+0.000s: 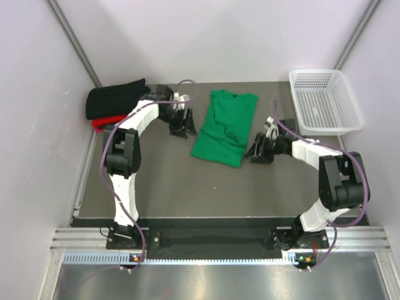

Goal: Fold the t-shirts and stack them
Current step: Fold the tshirt

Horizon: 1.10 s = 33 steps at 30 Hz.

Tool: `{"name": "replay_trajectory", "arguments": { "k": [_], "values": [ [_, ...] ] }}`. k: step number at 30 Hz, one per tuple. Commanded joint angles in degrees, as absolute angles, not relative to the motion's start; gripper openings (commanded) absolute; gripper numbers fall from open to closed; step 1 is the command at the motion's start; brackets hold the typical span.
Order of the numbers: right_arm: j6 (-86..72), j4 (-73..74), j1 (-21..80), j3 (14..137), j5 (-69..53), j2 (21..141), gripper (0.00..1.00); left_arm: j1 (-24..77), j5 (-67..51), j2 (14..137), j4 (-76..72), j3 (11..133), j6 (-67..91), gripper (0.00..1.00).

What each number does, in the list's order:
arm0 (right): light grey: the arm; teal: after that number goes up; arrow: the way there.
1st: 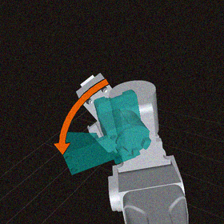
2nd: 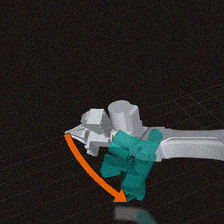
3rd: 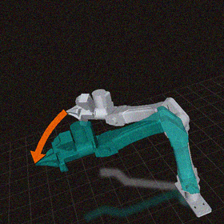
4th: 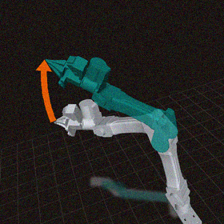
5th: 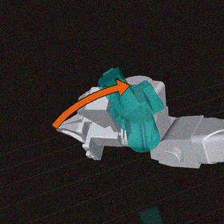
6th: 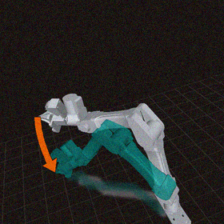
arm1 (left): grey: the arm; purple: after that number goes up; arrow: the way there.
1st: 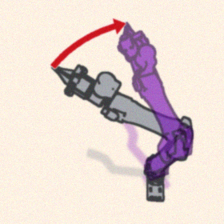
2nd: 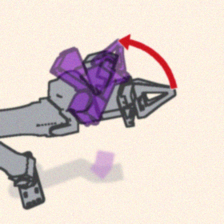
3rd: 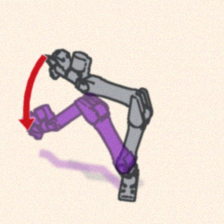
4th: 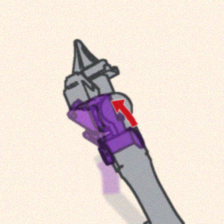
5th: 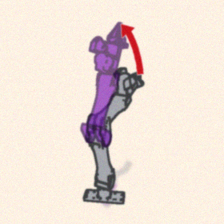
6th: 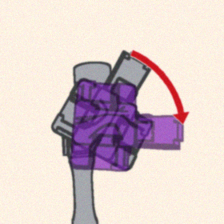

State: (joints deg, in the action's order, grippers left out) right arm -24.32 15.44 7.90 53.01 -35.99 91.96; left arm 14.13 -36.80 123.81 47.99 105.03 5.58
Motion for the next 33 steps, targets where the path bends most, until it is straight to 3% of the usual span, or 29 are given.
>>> {"name": "replay_trajectory", "arguments": {
  "k": [1, 9, 33],
  "values": [
    [-31.4, 13.3, 10.6, 45.8, -41.2, 92.3, 0.50, 11.3, -46.0, 121.3, 47.8, 94.8, 12.3, 0.69],
    [-35.9, 7.7, 13.3, 45.8, -41.5, 96.1, 0.52, 10.1, -53.0, 121.7, 44.6, 87.4, 16.0, 0.70],
    [-40.7, 3.5, 14.4, 49.2, -42.1, 101.7, 0.46, 12.1, -54.1, 131.2, 42.5, 91.7, 17.9, 0.54]
  ]
}}
